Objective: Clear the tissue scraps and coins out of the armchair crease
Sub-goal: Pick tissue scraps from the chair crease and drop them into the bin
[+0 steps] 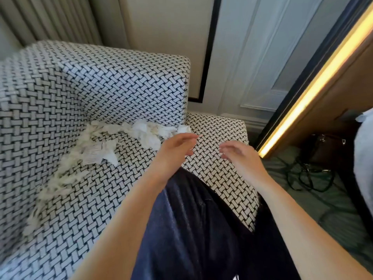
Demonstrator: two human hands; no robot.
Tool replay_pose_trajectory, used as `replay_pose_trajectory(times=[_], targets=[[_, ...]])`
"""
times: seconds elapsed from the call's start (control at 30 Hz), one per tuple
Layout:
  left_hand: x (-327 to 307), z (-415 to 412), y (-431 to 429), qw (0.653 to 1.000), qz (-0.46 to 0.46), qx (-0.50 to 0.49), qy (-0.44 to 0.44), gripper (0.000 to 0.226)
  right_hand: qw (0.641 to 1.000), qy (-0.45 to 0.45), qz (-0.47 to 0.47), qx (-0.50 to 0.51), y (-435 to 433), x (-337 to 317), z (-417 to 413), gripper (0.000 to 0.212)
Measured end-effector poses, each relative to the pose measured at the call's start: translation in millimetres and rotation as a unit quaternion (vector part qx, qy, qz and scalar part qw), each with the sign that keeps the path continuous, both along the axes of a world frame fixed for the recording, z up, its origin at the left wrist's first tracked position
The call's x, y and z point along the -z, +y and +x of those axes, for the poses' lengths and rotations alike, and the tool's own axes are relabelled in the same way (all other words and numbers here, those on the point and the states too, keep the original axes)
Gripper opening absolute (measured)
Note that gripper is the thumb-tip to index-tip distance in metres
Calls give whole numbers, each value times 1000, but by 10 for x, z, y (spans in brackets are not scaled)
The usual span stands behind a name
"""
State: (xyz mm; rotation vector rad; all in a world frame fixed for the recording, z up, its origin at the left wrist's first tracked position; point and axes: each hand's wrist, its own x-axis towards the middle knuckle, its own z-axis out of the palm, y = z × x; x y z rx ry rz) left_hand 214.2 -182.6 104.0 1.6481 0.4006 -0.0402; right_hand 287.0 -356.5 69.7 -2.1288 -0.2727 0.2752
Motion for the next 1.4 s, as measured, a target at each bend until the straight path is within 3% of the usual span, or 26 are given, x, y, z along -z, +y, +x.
replay_pose_trajectory(times=[0.3, 0.47, 0.6, 0.83, 1.07, 1.4], targets=[[67, -705, 1035, 989, 62, -137, -7, 21, 979, -37, 23, -197, 1372, -166, -378, 19], [472, -1337, 1426, 970, 61, -225, 60, 17, 935, -68, -42, -347, 1950, 14, -685, 22], [861, -1781, 1523, 932, 70, -339, 108, 23, 898, -71, -76, -427, 2234, 203, -905, 23], [1288, -2064, 1585, 860, 173, -443, 183, 47, 875, -83, -104, -465, 2358, 567, -1171, 27], [1394, -1769, 1801, 867, 196, -369, 273, 48, 876, -51, -117, -466, 2304, 790, -1170, 28], [1361, -1116, 2143, 857, 107, -372, 340, 42, 878, -33, -140, -458, 2357, 907, -1147, 28]])
